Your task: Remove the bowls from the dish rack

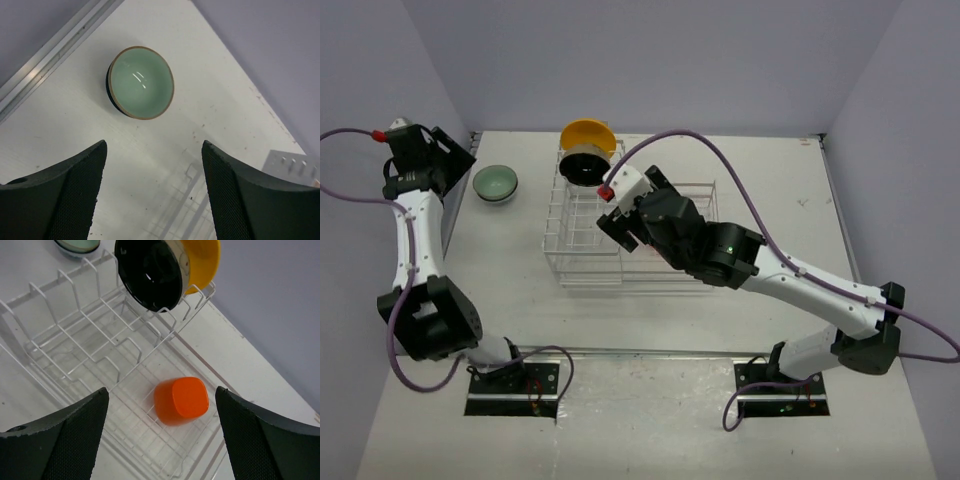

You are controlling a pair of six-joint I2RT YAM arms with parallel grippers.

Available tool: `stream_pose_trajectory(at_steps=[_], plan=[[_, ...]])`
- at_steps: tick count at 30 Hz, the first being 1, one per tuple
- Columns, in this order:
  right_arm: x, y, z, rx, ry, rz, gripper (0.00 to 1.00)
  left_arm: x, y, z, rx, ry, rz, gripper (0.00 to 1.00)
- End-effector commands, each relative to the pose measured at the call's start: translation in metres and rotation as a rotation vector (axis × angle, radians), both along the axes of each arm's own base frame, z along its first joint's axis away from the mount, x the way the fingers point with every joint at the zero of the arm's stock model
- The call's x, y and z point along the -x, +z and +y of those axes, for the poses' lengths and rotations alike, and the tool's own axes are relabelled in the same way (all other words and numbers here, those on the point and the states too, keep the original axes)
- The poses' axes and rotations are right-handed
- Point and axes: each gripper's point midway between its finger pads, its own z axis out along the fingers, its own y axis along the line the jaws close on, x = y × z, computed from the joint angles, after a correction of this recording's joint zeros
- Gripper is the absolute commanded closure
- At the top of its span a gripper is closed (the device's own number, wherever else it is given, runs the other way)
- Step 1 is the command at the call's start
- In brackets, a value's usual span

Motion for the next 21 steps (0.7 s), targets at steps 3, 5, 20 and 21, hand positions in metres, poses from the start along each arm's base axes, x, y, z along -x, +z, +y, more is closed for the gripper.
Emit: stream_pose_trajectory(at_steps=[3,5,20,21], plan=[[-0.025,0.029,0.013,-0.091,0.016,-0.197,0.14,0.042,0.058,-0.043,0.001,-0.046,-0.189,0.24],[-0.035,0.028,0.019,-0.082,0.015,-0.23,0.15,0.059,0.064,-0.057,-0.003,-0.074,-0.232,0.24],[-0.081,0.044,0.059,0.017,0.01,-0.366,0.21,0.111,0.049,-0.079,-0.07,-0.164,-0.2,0.26],[-0.084,0.042,0.06,0.031,0.008,-0.372,0.21,0.112,0.048,-0.081,-0.062,-0.169,-0.206,0.26]])
